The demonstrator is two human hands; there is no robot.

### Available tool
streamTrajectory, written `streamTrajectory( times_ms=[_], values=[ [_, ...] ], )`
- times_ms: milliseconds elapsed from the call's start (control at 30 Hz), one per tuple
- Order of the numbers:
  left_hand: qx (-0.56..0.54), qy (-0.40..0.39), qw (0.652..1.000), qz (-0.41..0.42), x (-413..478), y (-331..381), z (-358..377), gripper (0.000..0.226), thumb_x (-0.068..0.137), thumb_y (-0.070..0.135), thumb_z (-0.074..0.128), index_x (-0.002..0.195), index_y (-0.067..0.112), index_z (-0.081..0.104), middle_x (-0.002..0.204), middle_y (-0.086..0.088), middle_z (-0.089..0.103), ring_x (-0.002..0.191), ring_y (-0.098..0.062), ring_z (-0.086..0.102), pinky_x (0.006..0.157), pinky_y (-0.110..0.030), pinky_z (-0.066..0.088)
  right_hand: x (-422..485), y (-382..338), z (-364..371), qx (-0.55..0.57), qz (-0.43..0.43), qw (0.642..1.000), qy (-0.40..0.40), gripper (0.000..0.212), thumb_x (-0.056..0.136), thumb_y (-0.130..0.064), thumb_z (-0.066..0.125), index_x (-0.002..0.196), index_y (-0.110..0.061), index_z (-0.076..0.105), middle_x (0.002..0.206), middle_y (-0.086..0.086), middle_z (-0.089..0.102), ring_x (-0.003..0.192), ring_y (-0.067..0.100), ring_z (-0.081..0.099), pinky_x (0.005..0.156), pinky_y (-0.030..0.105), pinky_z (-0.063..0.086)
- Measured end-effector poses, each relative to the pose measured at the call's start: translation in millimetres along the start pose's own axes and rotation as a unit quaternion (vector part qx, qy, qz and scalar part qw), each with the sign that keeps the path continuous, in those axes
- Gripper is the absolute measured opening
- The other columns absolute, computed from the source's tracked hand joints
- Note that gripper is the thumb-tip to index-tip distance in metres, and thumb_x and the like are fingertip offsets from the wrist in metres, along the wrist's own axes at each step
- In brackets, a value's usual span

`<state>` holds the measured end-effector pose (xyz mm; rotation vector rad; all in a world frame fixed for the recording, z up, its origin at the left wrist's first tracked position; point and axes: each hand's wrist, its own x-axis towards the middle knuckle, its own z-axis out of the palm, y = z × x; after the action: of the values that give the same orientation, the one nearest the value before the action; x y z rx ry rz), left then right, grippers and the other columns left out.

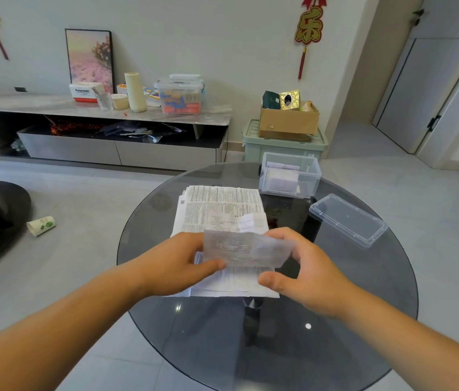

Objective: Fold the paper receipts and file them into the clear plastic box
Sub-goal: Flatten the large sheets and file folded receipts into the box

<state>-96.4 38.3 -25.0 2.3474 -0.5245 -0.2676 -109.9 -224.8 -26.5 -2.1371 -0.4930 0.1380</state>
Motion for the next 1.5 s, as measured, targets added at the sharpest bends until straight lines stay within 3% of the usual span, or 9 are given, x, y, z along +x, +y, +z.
streamTrajectory(
  times_ms=[67,200,333,433,633,833,1100,1400,1500],
  values=[
    [-0.037,0.0,0.999,-0.012,1,-1,-1,0.036,0.096,0.041,0.059,0.127,0.057,0.047,0.114,0.051,0.049,0.107,0.026,0.049,0.088,0.0,0.039,5,5,4,0.016,0.021,1.0,-0.01,0.059,0.074,-0.055,0.079,0.124,-0.05,0.048,0.123,-0.032,0.058,0.119,-0.004,0.055,0.101,0.031,0.051],
    [-0.079,0.034,0.995,-0.046,6,-7,-2,0.03,0.099,0.039,0.056,0.128,0.044,0.052,0.122,0.03,0.062,0.113,0.005,0.06,0.098,-0.017,0.049,17,10,17,0.017,0.054,0.998,0.02,0.058,0.084,-0.044,0.075,0.133,-0.047,0.044,0.125,-0.032,0.06,0.118,-0.006,0.057,0.102,0.034,0.052],
    [-0.034,0.108,0.989,-0.099,23,-8,5,0.022,0.096,0.043,0.059,0.113,0.033,0.05,0.112,0.019,0.064,0.095,-0.003,0.066,0.083,-0.026,0.059,34,11,25,0.015,0.111,0.989,0.094,0.056,0.092,-0.045,0.063,0.139,-0.034,0.035,0.123,-0.018,0.064,0.108,0.006,0.065,0.091,0.039,0.059],
    [-0.009,0.128,0.983,-0.129,38,-7,15,0.046,0.091,0.045,0.067,0.124,0.028,0.04,0.118,0.012,0.063,0.098,-0.01,0.067,0.085,-0.035,0.06,45,15,30,-0.07,0.145,0.978,0.135,0.08,0.089,-0.052,0.065,0.149,-0.028,0.018,0.098,-0.019,0.062,0.105,0.012,0.062,0.105,0.048,0.045],
    [0.138,0.156,0.971,-0.116,44,-9,39,0.098,0.086,0.059,0.064,0.155,0.03,0.001,0.143,0.001,0.037,0.127,-0.02,0.045,0.103,-0.037,0.044,48,16,44,-0.254,0.133,0.951,0.113,0.087,0.077,-0.08,0.053,0.147,-0.043,0.016,0.122,-0.011,0.039,0.117,0.016,0.035,0.101,0.037,0.025],
    [0.205,0.099,0.967,-0.113,43,-19,42,0.066,0.091,0.066,0.047,0.15,0.042,0.03,0.141,-0.001,0.026,0.13,-0.022,0.034,0.111,-0.035,0.034,47,22,40,-0.297,0.142,0.941,0.081,0.074,0.08,-0.079,0.05,0.144,-0.045,0.033,0.115,-0.012,0.029,0.113,0.012,0.026,0.093,0.031,0.02],
    [0.123,0.024,0.981,-0.15,40,-14,19,0.064,0.09,0.046,0.068,0.146,0.042,0.039,0.144,0.003,0.028,0.131,-0.022,0.04,0.114,-0.039,0.038,45,26,18,-0.27,0.166,0.948,0.03,0.072,0.083,-0.068,0.062,0.145,-0.049,0.031,0.119,-0.014,0.025,0.126,0.015,0.027,0.106,0.036,0.021],
    [0.042,0.046,0.98,-0.188,39,-1,-2,0.052,0.083,0.028,0.08,0.128,0.031,0.055,0.129,0.004,0.052,0.102,-0.018,0.062,0.096,-0.035,0.054,42,21,13,-0.228,0.098,0.969,0.02,0.063,0.087,-0.045,0.07,0.142,-0.044,0.041,0.134,-0.017,0.03,0.131,0.012,0.025,0.111,0.036,0.019],
    [0.003,0.086,0.976,-0.2,43,-1,-5,0.046,0.08,0.03,0.082,0.118,0.033,0.056,0.116,0.007,0.057,0.092,-0.014,0.063,0.074,-0.023,0.053,40,15,18,-0.255,0.03,0.966,-0.017,0.054,0.094,-0.033,0.06,0.144,-0.037,0.041,0.148,-0.018,0.028,0.136,0.01,0.019,0.116,0.036,0.014]
  ],
)
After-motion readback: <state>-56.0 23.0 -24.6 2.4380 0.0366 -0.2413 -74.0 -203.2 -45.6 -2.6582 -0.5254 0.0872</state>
